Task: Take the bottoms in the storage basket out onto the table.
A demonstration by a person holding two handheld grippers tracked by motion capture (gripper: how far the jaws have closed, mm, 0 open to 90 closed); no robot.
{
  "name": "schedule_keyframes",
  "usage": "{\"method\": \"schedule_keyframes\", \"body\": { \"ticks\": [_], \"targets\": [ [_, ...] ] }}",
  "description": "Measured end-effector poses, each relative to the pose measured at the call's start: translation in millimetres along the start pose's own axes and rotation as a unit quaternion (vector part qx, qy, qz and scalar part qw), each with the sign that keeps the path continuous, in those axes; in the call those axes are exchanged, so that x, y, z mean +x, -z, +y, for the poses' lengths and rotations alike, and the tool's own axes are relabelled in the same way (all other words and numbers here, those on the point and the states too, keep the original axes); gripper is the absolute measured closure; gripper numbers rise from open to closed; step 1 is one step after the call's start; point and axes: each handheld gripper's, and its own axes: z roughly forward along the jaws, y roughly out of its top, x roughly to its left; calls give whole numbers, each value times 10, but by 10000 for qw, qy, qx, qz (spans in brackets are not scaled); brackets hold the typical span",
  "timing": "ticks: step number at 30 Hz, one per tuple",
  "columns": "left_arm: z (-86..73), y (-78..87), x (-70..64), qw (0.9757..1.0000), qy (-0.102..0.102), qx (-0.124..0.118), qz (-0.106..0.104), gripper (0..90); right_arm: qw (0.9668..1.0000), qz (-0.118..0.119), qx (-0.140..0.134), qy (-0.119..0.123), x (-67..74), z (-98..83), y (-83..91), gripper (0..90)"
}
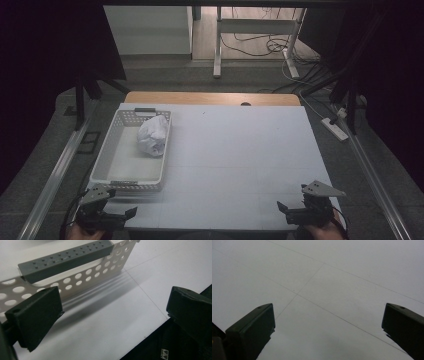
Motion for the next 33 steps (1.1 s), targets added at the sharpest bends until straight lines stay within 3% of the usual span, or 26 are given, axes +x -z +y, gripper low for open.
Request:
{"method": "schedule_keyframes", "body": {
  "ticks": [9, 33],
  "targets": [
    [33, 58, -31, 9998, -86, -194, -13, 0, 10000, 4, 46, 6, 1, 2, -5, 0],
    [70, 98, -3, 9995, -54, -302, -48, 0, 9999, 40, 98, 84, 10, 5, -17, 1]
  ]
}}
